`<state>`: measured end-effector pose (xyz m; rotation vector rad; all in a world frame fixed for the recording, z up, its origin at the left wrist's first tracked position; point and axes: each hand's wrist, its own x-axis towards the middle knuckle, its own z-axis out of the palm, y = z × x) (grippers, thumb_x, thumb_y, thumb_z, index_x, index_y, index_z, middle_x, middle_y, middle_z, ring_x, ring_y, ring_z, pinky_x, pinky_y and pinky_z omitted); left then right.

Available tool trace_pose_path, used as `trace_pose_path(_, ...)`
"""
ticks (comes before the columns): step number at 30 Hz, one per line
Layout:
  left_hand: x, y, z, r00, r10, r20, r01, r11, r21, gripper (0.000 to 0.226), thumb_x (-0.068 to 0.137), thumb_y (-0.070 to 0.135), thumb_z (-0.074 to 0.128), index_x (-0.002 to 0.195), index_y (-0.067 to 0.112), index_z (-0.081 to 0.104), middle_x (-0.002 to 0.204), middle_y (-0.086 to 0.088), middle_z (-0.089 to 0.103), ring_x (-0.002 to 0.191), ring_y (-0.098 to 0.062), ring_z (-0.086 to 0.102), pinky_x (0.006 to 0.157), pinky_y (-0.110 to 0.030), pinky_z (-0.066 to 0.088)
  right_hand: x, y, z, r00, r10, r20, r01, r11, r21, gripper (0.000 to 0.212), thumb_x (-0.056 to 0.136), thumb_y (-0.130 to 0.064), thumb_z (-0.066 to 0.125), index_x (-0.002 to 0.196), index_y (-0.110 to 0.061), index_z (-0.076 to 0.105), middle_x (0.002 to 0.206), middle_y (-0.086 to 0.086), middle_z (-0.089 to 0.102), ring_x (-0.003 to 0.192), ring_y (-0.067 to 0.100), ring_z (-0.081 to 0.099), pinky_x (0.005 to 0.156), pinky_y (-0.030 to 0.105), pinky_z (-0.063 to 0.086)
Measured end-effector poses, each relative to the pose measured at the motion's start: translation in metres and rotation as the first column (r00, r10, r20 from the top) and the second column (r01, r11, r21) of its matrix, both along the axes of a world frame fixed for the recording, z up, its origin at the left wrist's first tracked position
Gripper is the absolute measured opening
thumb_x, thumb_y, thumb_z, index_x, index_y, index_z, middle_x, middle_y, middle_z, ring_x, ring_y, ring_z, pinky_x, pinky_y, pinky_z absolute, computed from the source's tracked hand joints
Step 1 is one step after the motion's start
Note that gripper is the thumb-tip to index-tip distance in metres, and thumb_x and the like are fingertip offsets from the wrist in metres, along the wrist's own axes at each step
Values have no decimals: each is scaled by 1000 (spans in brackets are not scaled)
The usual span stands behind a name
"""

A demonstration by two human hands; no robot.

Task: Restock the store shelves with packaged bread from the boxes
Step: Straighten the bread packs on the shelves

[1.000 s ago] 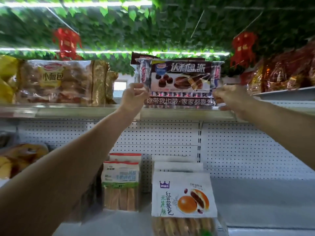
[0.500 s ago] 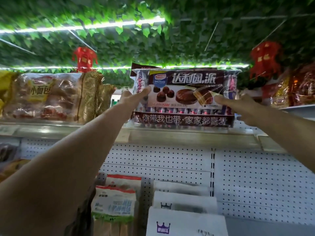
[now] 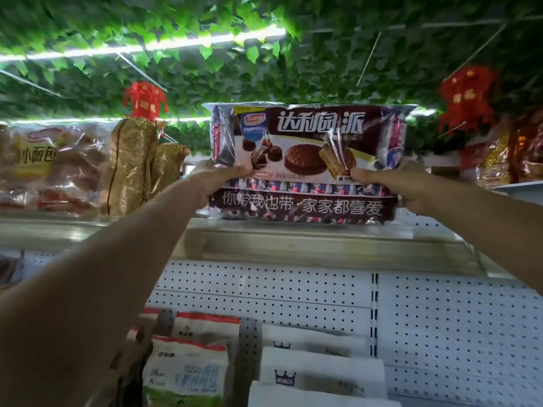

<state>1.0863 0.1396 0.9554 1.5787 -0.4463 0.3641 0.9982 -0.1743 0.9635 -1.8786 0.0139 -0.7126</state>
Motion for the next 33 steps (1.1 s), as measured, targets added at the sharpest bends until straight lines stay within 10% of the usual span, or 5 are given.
trace_pose_path(5,17,12,6,996,-56,-68,61,995,74,64,68,28,84,121,5,57,97,-13,72,66,-20,73,54,-32,60,11,5,3,992,88,-90,-94,994,-56,154,31,-60,83,153,-6,6,162,10,15,147,30,19,117,53,22)
trace_pose_path(11,50,28,3,975,-143,-169,160,983,90,107,26,58,97,119,12,67,120,-15,69,102,-27,71,82,-37,59,15,-7,4,981,189,-45,-186,980,67,149,34,-79,78,155,-24,12,164,4,8,149,29,12,115,63,16)
trace_pose_path(16,38,21,1,959,-226,-169,239,969,64,91,46,48,91,123,7,65,110,-15,73,92,-25,74,66,-32,60,28,-2,16,955,290,57,-294,913,281,119,36,-93,62,136,-29,53,136,11,58,116,34,62,97,61,46)
trace_pose_path(29,43,35,3,981,-50,-187,51,999,1,124,33,82,75,138,21,53,155,-16,34,139,-34,40,107,-53,42,45,12,2,941,338,11,-338,941,26,107,37,-43,91,129,-2,56,111,15,72,96,29,71,91,46,53)
trace_pose_path(33,55,42,3,990,5,-143,-6,1000,-5,87,51,99,51,90,26,75,138,-13,56,133,-27,47,112,-53,30,50,6,-5,978,208,-5,-205,959,-198,138,31,-58,95,145,-8,36,135,7,58,126,28,55,108,45,41)
